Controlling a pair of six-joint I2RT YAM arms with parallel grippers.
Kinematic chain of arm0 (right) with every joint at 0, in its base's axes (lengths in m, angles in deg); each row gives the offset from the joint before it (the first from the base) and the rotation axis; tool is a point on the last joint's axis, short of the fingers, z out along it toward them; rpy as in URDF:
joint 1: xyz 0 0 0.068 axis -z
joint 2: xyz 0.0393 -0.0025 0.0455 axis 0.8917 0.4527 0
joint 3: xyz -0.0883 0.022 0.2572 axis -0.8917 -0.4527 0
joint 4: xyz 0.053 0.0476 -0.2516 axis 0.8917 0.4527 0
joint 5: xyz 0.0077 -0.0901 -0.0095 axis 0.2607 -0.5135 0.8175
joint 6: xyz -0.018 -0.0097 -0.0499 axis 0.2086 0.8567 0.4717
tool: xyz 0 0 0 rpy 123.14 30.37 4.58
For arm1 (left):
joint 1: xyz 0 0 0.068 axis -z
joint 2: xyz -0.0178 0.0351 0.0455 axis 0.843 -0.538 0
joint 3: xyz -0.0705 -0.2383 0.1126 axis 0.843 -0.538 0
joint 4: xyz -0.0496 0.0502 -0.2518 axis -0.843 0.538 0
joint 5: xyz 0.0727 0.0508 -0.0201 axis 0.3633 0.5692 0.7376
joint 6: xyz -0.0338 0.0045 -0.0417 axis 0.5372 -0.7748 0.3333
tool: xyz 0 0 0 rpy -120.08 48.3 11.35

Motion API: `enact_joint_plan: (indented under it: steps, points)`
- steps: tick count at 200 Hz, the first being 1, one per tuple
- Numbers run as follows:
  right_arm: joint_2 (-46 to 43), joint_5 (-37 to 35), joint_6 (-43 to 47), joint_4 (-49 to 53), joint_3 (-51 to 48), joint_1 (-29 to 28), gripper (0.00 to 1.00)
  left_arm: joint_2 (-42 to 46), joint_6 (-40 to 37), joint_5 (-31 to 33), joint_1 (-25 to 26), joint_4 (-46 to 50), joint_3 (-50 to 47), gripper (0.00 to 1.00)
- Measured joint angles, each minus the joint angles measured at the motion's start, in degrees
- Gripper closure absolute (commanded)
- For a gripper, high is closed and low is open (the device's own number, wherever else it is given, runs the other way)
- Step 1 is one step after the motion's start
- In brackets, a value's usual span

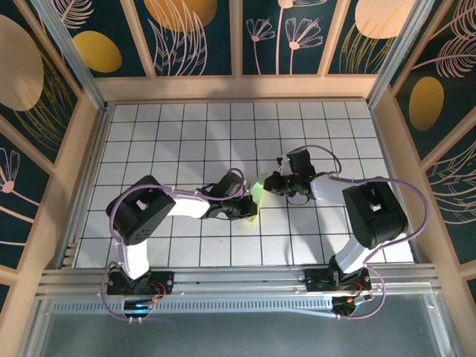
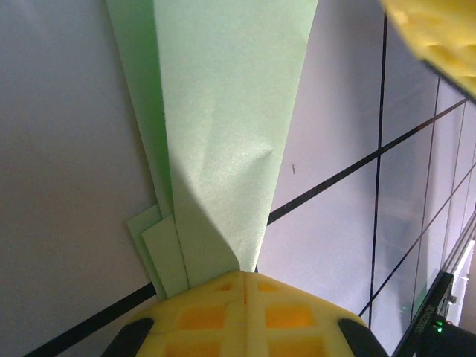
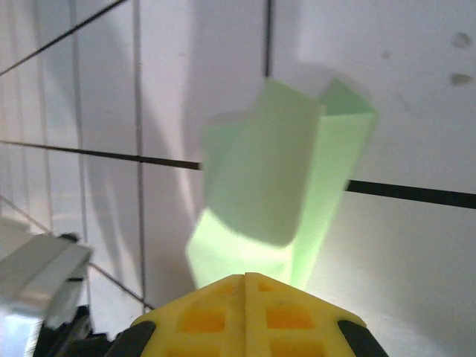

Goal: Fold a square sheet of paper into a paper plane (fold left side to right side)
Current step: Fold the wing for the fifth time at the center of the table.

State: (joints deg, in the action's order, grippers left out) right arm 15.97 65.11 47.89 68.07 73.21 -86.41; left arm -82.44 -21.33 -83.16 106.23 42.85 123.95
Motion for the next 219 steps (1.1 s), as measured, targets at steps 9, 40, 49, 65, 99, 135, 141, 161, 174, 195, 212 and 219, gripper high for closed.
enact_joint_plan:
  steps: [9, 40, 49, 65, 99, 135, 141, 161, 174, 195, 212, 219]
  points:
    - [-0.57, 0.85, 0.13, -0.83, -0.42, -0.04, 1.00, 0.00, -0.24, 0.37, 0.13, 0.24, 0.20, 1.00]
    - [-0.76, 2.80, 0.09, -2.78, -2.12, -1.66, 1.00, 0.00, -1.16, 1.36, 0.33, 1.38, 0.74, 1.00]
    - [-0.61, 2.99, 0.09, -3.13, -2.16, -2.27, 1.00, 0.00, -1.29, 1.49, 0.37, 1.53, 0.85, 1.00]
    - [0.17, 3.02, 0.07, -4.35, -2.16, -2.78, 1.00, 0.00, -1.46, 1.77, 0.44, 1.64, 0.94, 1.00]
    - [3.80, 2.34, 0.39, -5.20, -1.92, -2.75, 1.00, 0.04, -1.53, 2.08, 0.55, 1.66, 0.94, 1.00]
    - [7.28, 1.99, 1.40, -5.44, -0.81, -2.08, 1.00, 0.04, -1.68, 2.21, 0.55, 1.64, 0.96, 1.00]
    - [7.45, 2.19, 1.64, -5.44, -0.63, -1.86, 1.00, 0.04, -1.70, 2.40, 0.57, 1.62, 0.96, 1.00]
    - [8.35, 3.54, 2.25, -5.35, 0.02, -1.05, 1.00, 0.04, -1.70, 2.95, 0.57, 1.57, 0.96, 1.00]
    - [8.83, 4.24, 2.78, -5.29, 0.44, -0.55, 1.00, 0.04, -1.70, 3.32, 0.59, 1.51, 0.96, 1.00]
    - [9.79, 4.63, 3.63, -4.94, 1.68, 0.52, 1.00, 0.04, -1.70, 3.52, 0.59, 1.44, 0.96, 1.00]
    - [10.78, 4.55, 4.44, -4.61, 3.08, 1.60, 1.00, 0.04, -1.70, 3.58, 0.59, 1.40, 0.96, 1.00]
    - [11.15, 4.57, 4.72, -4.48, 3.56, 2.03, 1.00, 0.04, -1.70, 3.63, 0.59, 1.40, 0.96, 1.00]
